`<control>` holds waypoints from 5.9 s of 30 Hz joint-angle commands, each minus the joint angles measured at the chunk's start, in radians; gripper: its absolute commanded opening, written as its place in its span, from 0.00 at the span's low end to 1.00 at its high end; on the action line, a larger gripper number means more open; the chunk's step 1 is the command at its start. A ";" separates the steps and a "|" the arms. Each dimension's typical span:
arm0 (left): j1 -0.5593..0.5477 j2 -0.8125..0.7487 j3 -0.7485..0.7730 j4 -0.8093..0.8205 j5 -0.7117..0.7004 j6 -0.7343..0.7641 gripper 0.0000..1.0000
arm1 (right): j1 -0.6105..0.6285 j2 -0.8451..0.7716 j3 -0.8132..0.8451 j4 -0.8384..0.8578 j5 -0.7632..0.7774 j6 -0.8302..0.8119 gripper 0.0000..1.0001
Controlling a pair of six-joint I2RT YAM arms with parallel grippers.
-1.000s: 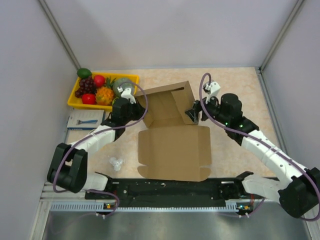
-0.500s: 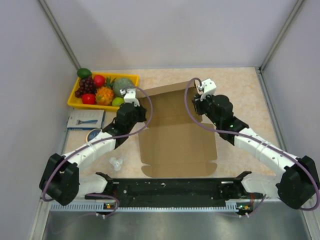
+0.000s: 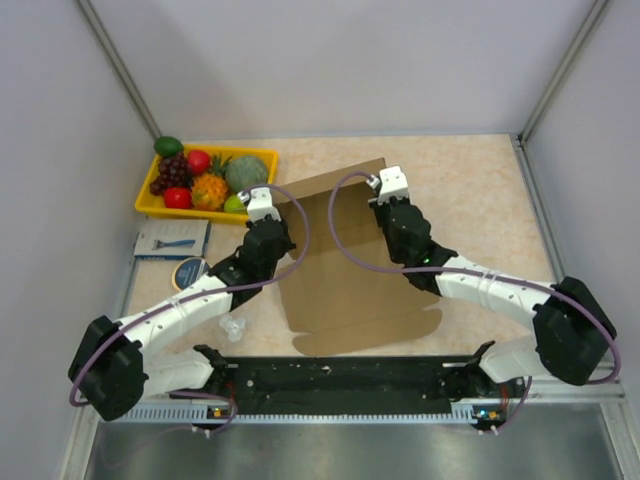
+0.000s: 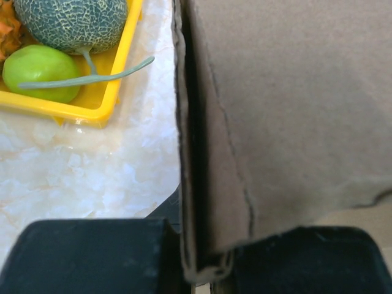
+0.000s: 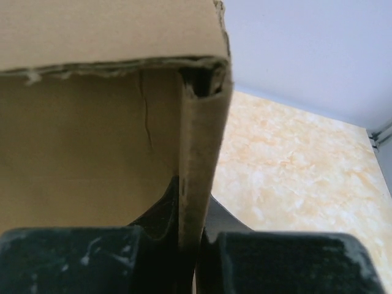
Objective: Fold the paper box
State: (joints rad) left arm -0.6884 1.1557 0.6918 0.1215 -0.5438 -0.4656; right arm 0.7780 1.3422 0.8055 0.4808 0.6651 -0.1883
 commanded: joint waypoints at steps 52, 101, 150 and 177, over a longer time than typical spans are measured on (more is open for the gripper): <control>0.081 -0.232 -0.098 0.060 0.579 0.139 0.80 | -0.364 -0.074 -0.054 -0.022 -0.791 0.181 0.00; 0.113 -0.145 -0.078 0.001 0.239 0.074 0.20 | -0.178 -0.063 -0.097 0.021 -0.357 0.349 0.00; 0.050 0.321 0.141 0.006 -0.058 0.113 0.00 | -0.063 0.026 0.043 -0.367 -0.032 0.587 0.00; 0.059 0.640 0.742 -0.970 0.495 0.295 0.00 | -0.195 0.208 0.376 -1.251 -0.510 0.790 0.00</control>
State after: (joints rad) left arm -0.6094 1.7470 1.3739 -0.7891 -0.1089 -0.2337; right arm 0.5709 1.4868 1.1103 -0.7547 0.2371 0.6292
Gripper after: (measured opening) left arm 0.051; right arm 0.022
